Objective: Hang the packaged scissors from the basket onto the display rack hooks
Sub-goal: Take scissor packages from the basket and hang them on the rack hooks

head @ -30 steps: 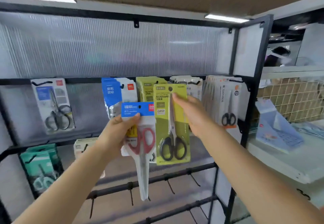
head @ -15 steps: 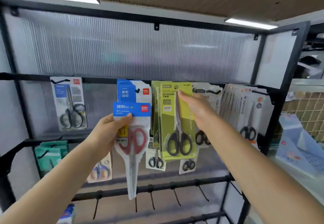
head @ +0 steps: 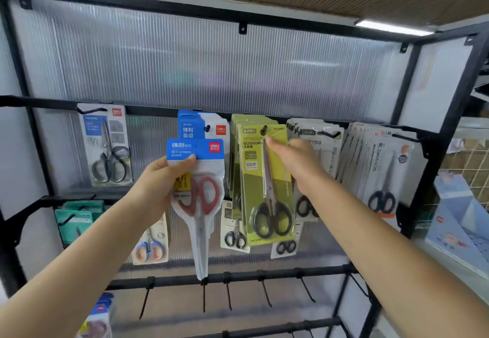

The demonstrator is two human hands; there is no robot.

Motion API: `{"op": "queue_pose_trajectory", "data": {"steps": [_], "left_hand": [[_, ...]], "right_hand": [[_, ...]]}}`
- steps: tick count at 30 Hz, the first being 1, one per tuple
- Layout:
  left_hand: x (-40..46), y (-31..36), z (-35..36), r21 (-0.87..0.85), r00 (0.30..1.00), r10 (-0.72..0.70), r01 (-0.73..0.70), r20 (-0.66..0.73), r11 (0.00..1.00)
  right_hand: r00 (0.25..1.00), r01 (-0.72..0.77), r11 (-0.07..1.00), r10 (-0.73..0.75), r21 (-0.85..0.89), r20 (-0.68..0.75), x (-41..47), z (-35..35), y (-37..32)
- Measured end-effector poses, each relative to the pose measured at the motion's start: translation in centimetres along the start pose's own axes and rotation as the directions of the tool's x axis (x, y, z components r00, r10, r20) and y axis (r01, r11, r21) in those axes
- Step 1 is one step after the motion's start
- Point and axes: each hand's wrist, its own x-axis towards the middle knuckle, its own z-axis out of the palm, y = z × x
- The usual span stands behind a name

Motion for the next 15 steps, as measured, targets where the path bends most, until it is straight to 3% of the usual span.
{"op": "queue_pose_trajectory", "data": {"steps": [8,12,15], "left_hand": [[-0.1,0.1,-0.3,0.014,1.0,0.004,-0.004,-0.002,1.0],[0.1,0.3,-0.7,0.035,1.0,0.013,-0.013,0.0,0.999],[-0.1,0.2,-1.0,0.045,1.0,0.014,-0.014,0.019,0.999]], "right_hand": [[0.944,0.228,0.937,-0.28,-0.264,-0.176,0.1,0.3,1.0],[0.755,0.483,0.819,-0.569,-0.31,-0.326,-0.4,0.7,-0.1],[0.649,0.64,0.682,-0.727,-0.354,-0.226,-1.5,1.9,-1.8]]}}
